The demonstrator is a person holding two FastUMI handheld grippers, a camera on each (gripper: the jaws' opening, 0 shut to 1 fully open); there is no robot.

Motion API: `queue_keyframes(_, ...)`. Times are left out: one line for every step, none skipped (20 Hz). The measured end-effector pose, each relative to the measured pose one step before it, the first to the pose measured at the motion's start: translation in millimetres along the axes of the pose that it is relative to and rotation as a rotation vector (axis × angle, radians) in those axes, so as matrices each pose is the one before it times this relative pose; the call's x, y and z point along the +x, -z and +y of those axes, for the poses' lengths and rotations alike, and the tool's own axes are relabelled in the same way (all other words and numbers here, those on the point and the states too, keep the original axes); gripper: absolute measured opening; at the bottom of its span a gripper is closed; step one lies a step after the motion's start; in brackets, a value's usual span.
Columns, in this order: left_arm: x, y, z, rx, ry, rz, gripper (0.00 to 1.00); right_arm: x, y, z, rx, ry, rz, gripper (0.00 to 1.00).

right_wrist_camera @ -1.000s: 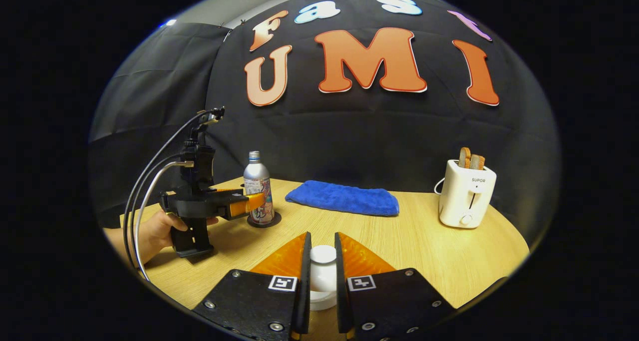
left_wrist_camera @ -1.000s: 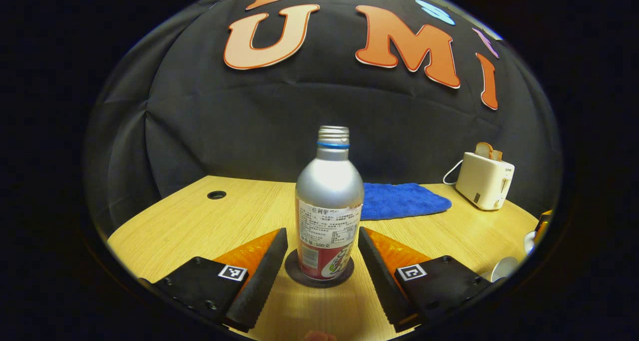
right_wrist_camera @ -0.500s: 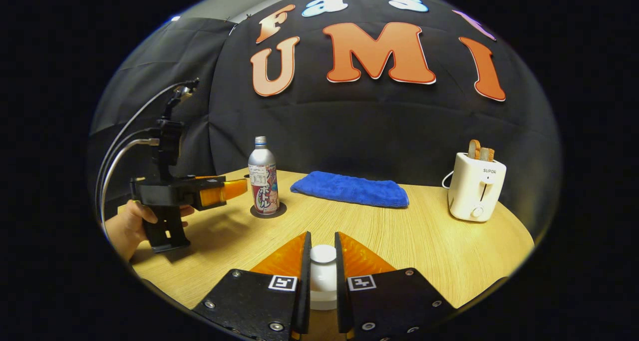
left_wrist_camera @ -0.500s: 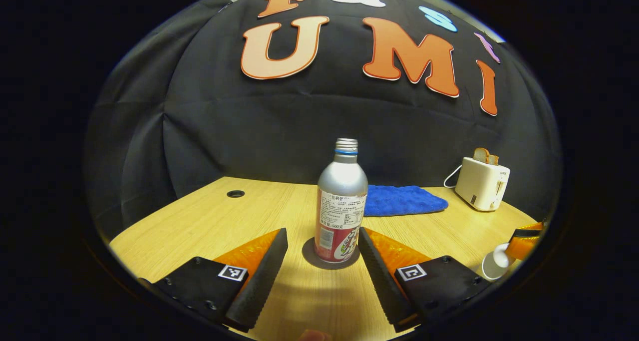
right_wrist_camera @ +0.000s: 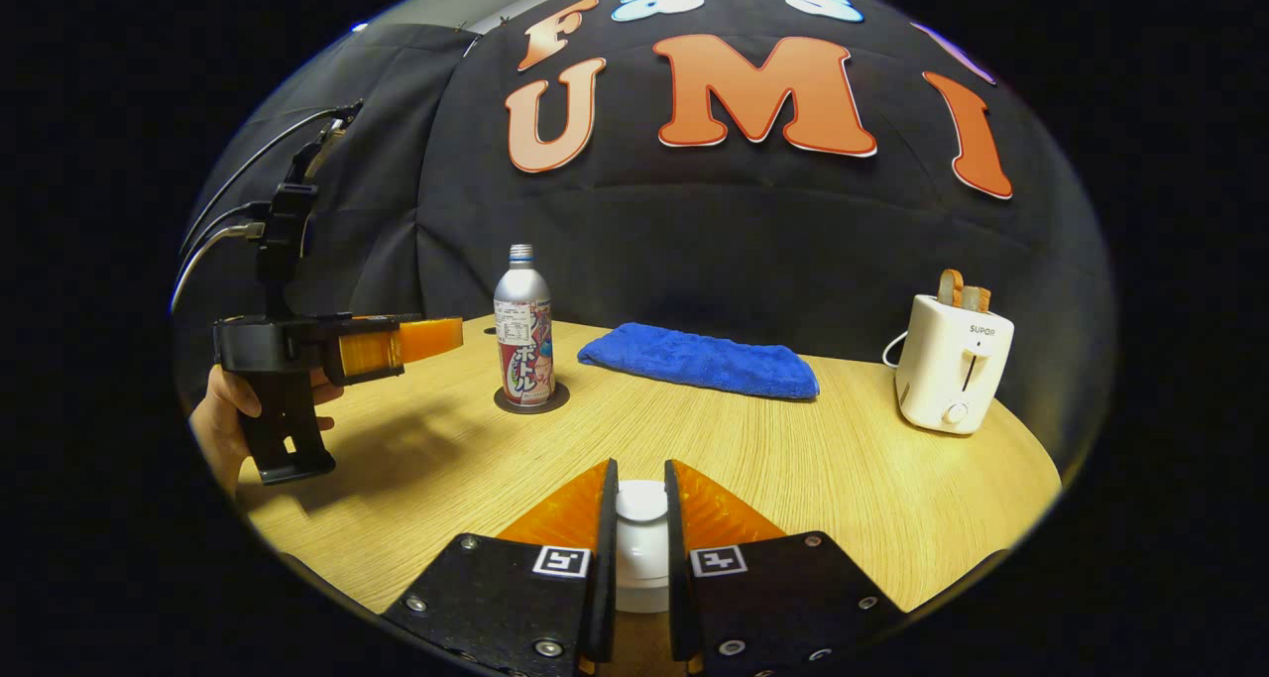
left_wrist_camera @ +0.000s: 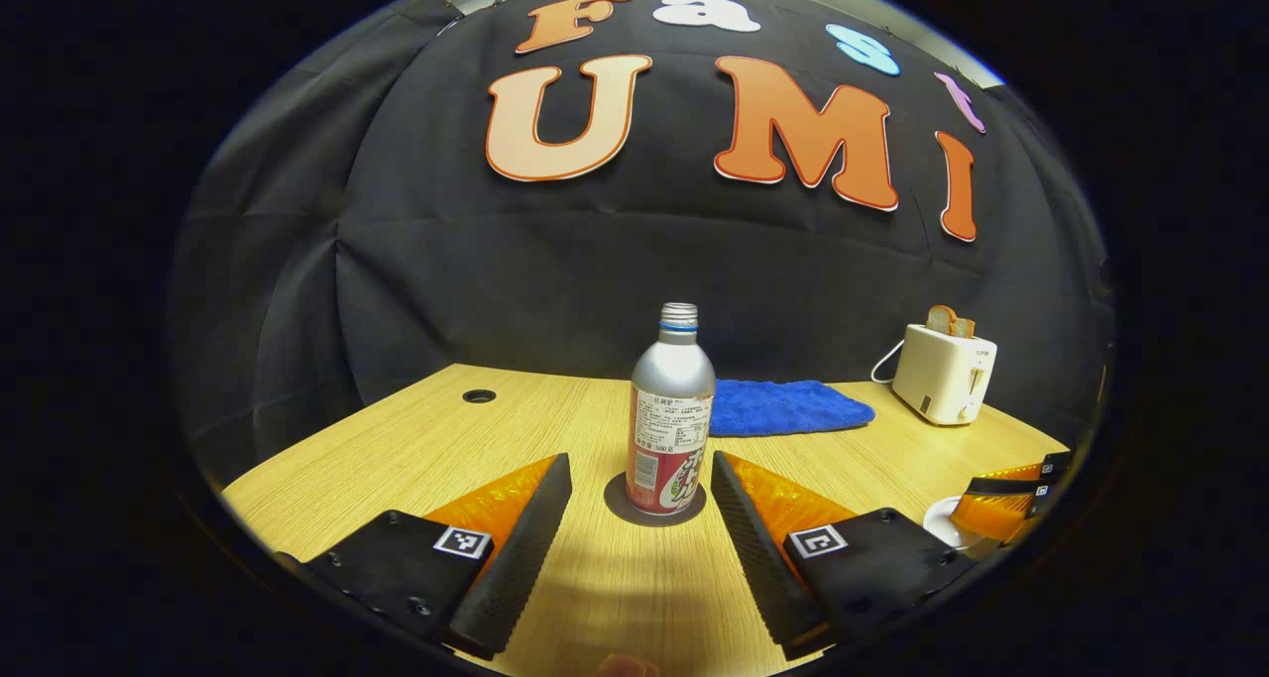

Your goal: Open the teacup lid with one hand, grasp the water bottle and pour water into the teacup with the other hand; after pouring, place the water bottle on the coaster and then close the teacup lid.

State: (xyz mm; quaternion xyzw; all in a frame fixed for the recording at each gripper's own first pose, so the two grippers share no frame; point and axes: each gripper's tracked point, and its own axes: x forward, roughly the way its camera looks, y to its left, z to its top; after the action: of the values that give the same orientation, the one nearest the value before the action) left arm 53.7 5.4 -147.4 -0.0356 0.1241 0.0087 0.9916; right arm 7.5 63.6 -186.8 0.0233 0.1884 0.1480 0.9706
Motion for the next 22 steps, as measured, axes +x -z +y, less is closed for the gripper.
queue_keyframes(-2.5,-2.06,0.38,0.00268,-0.00201,-0.00431,0.94,-0.29,-0.05,0.82,-0.00208,-0.00029,-0.002,0.23)
queue_keyframes(-1.92,-2.14,-0.1,0.00217,-0.00202,-0.00711,0.93,0.51,0.46,-1.05,-0.00324,0.00335,-0.00071,0.2)
queue_keyframes(-2.26,-0.97,-1.18,0.0001,-0.00013,-0.00372,0.94,-0.53,0.59,-0.59,-0.0075,0.00356,-0.00193,0.25)
queue_keyframes(-2.62,-1.94,-1.28,-0.00009,0.0018,-0.00493,0.94,-0.15,-0.68,-0.88,-0.00745,0.00421,-0.00313,0.28)
queue_keyframes(-1.9,-2.16,-1.75,-0.00176,0.00137,-0.00632,0.94,-0.4,-0.97,1.49,-0.0063,-0.00326,-0.00414,0.28)
queue_keyframes(-3.22,-3.64,-0.95,0.00066,0.00041,-0.00706,0.94,-0.68,-2.22,-0.21,-0.00692,0.00211,-0.0088,0.29)
queue_keyframes(-1.62,-3.5,-1.28,0.00079,0.00037,-0.00828,0.94,-2.54,-4.26,-0.17,-0.00378,0.00336,-0.0149,0.27)
queue_keyframes(-2.59,-3.78,0.4,0.00201,-0.00189,-0.00591,0.94,-3.59,-6.56,-0.97,-0.0005,0.00284,-0.01802,0.32)
queue_keyframes(-2.43,-3.6,-1.38,0.0009,0.00294,-0.00823,0.93,-4.2,-6.65,-0.84,0.00367,0.00351,-0.01839,0.33)
queue_keyframes(-3.72,-6.07,-2.21,0.00346,0.00696,-0.01183,0.94,-3.28,-8.43,-0.91,0.00404,-0.00027,-0.02187,0.35)
queue_keyframes(-3.8,-6.46,-0.42,0.00515,0.00046,-0.01715,0.93,-0.91,-8.1,-3.07,-0.00024,0.00552,-0.02044,0.33)
queue_keyframes(-2.6,-5.19,-0.66,0.0043,-0.00216,-0.00999,0.93,-3.04,-8.91,-3.27,-0.00407,0.00823,-0.02115,0.32)
queue_keyframes(-3.7,-4.31,1.35,0.0034,-0.00585,-0.00891,0.9,-3.78,-8.87,-4.18,-0.00492,0.00915,-0.01961,0.36)
queue_keyframes(-2.46,-4.95,-1.97,0.00027,-0.00007,-0.01212,0.9,-2.67,-8.55,-5.4,-0.00258,0.01218,-0.01891,0.36)
queue_keyframes(-1.99,-5.09,-0.98,0.00435,0.00056,-0.00908,0.93,-2.84,-8.95,-5.3,-0.00219,0.01197,-0.01577,0.36)
queue_keyframes(-3.12,-4.09,0.59,0.01161,-0.00384,-0.0108,0.9,-3.64,-8.88,-5.39,0.00188,0.01121,-0.01598,0.39)
queue_keyframes(-2.29,-5.37,1.04,0.009,-0.00716,-0.01132,0.93,-3.77,-8.37,-6.38,-0.00247,0.01214,-0.01176,0.42)
queue_keyframes(-2.67,-5.9,-1.07,0.00476,0.0021,-0.01308,0.93,-3.7,-8.35,-7.16,-0.00499,0.01564,-0.01422,0.48)
queue_keyframes(-3.13,-4.61,-1.6,0.00707,0.0044,-0.00913,0.9,-3.77,-8.0,-8.32,-0.00649,0.01685,-0.0145,0.52)
queue_keyframes(-3.08,-3.09,-0.57,0.00889,-0.00029,-0.00753,0.93,-2.38,-8.2,-7.22,-0.00367,0.01594,-0.01728,0.57)
queue_keyframes(-2.03,-4.38,-2.2,0.00517,0.00294,-0.00672,0.93,-3.02,-6.41,-6.86,-0.00282,0.0166,-0.01147,0.58)
queue_keyframes(-1.97,-3.74,-1.89,0.00204,0.00024,-0.00314,0.94,-2.78,-5.73,-6.24,-0.0007,0.01469,-0.00735,0.63)
